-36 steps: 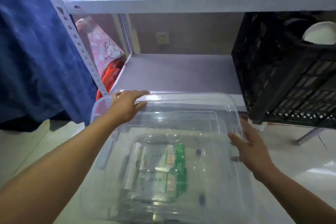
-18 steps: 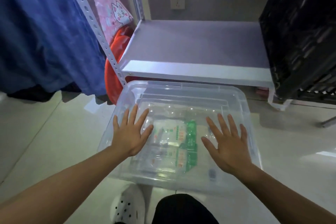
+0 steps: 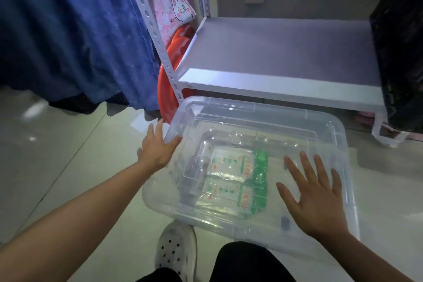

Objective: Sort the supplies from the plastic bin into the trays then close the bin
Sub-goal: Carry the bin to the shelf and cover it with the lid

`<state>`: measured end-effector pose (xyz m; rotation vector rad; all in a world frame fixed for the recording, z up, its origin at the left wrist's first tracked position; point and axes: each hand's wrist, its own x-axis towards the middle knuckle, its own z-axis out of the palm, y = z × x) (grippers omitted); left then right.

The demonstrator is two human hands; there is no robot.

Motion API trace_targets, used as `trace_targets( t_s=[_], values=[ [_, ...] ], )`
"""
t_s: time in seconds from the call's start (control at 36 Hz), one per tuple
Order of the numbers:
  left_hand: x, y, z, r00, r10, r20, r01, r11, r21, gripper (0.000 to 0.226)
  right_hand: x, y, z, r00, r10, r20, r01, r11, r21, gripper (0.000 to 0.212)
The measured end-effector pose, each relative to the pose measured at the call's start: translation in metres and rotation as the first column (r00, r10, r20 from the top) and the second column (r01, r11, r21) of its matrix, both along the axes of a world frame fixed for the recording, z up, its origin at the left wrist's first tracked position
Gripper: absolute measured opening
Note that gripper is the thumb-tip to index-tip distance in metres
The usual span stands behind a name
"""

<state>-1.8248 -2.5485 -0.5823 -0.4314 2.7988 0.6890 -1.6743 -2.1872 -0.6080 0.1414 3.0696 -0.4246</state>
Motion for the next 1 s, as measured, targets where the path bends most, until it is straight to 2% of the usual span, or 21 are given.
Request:
trace_targets(
  t_s=[0.06, 0.11, 0.14, 0.25, 0.44, 0.56, 0.67, 0.75, 0.78, 0.83, 0.86, 0.92, 1.0],
  values=[
    [-0.003, -0.013, 0.002, 0.964, 0.084, 0.252, -0.167, 0.929, 0.329, 0.081, 0.000, 0.000, 0.000, 1.000, -0.009, -0.009, 0.009, 1.000, -0.007, 0.068],
    [0.001, -0.019, 0.003, 0.890, 0.063, 0.452, -0.299, 0.828, 0.474, 0.074, -0.001, 0.001, 0.000, 1.000, -0.009, -0.009, 0.009, 1.000, -0.009, 0.068],
    [0.001, -0.021, 0.004, 0.876, 0.061, 0.478, -0.328, 0.803, 0.498, 0.072, -0.001, 0.001, 0.001, 1.000, -0.009, -0.007, 0.009, 1.000, -0.010, 0.069],
    [-0.010, -0.020, 0.013, 0.910, 0.138, 0.391, -0.332, 0.808, 0.487, 0.075, -0.002, 0.000, 0.003, 0.999, -0.038, 0.002, 0.038, 0.999, -0.027, 0.071],
    [-0.027, -0.008, 0.030, 0.940, 0.197, 0.279, -0.289, 0.895, 0.341, 0.046, -0.001, 0.000, 0.003, 0.999, -0.038, -0.005, 0.038, 0.999, -0.031, 0.070],
    [-0.027, -0.004, 0.026, 0.949, 0.236, 0.208, -0.292, 0.906, 0.307, 0.051, -0.001, 0.000, 0.003, 0.999, -0.038, -0.001, 0.037, 0.999, -0.030, 0.070],
    [-0.025, 0.004, 0.028, 0.984, 0.147, 0.102, -0.157, 0.982, 0.101, 0.047, -0.001, -0.001, 0.005, 0.999, -0.044, 0.006, 0.044, 0.998, -0.039, 0.071],
    [-0.018, 0.012, 0.028, 0.996, 0.066, 0.062, -0.064, 0.998, -0.022, 0.049, -0.001, -0.001, 0.005, 0.999, -0.045, 0.003, 0.045, 0.998, -0.042, 0.072],
    [-0.014, 0.018, 0.024, 0.999, -0.009, 0.042, 0.014, 0.994, -0.110, 0.054, -0.002, -0.002, 0.005, 0.999, -0.046, 0.001, 0.046, 0.998, -0.041, 0.072],
    [-0.003, 0.036, 0.016, 0.978, -0.207, 0.000, 0.197, 0.931, -0.306, 0.063, -0.002, -0.002, 0.004, 0.999, -0.049, -0.005, 0.049, 0.998, -0.043, 0.072],
    [0.004, 0.048, 0.013, 0.950, -0.308, -0.045, 0.274, 0.896, -0.350, 0.065, -0.002, -0.002, 0.004, 0.999, -0.049, -0.008, 0.048, 0.998, -0.045, 0.071],
    [0.018, 0.075, 0.009, 0.866, -0.485, -0.120, 0.423, 0.840, -0.339, 0.067, -0.001, -0.003, 0.004, 0.999, -0.047, -0.015, 0.046, 0.998, -0.044, 0.069],
    [0.046, 0.117, -0.001, 0.743, -0.658, -0.122, 0.610, 0.741, -0.281, 0.067, -0.001, -0.002, 0.003, 0.999, -0.048, -0.016, 0.047, 0.997, -0.062, 0.065]
  ],
)
